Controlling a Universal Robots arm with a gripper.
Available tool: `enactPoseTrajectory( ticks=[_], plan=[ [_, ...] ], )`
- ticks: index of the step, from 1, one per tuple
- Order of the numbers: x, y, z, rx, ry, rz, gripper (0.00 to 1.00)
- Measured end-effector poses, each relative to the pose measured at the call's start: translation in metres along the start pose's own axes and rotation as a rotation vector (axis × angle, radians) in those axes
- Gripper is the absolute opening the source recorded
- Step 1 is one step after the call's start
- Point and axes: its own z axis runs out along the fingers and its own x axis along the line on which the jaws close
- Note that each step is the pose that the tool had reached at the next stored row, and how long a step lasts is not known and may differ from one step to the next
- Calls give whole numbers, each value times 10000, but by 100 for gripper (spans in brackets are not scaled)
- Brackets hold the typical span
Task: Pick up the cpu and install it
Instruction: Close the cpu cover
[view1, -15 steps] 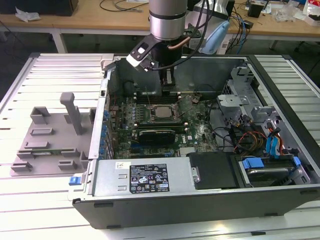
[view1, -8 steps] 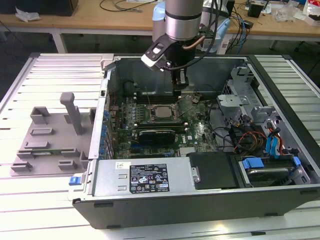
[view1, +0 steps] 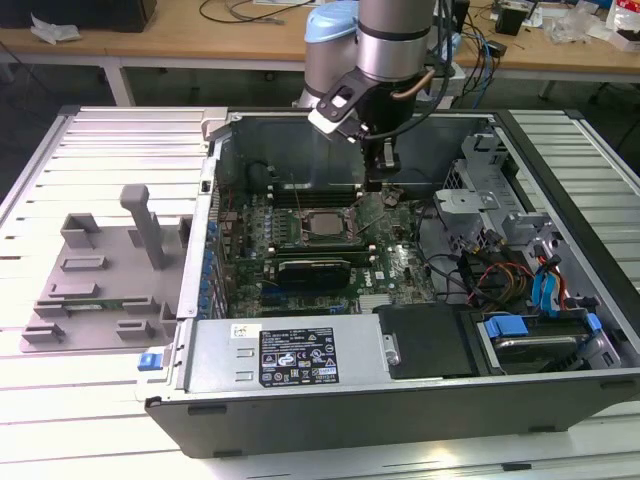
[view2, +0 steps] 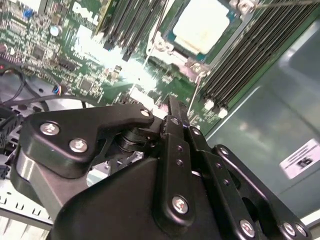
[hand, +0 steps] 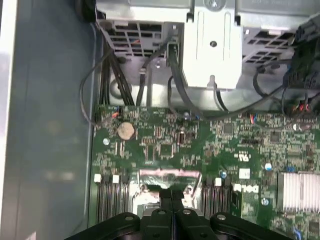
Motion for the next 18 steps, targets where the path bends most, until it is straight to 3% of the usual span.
enactPoseTrajectory(
  ticks=[8, 9, 18],
  plan=[
    [-11, 238, 13, 10, 1, 0, 11],
    [-13, 299, 17, 12, 2, 0, 11],
    [-14, 303, 16, 13, 1, -4, 11]
  ],
)
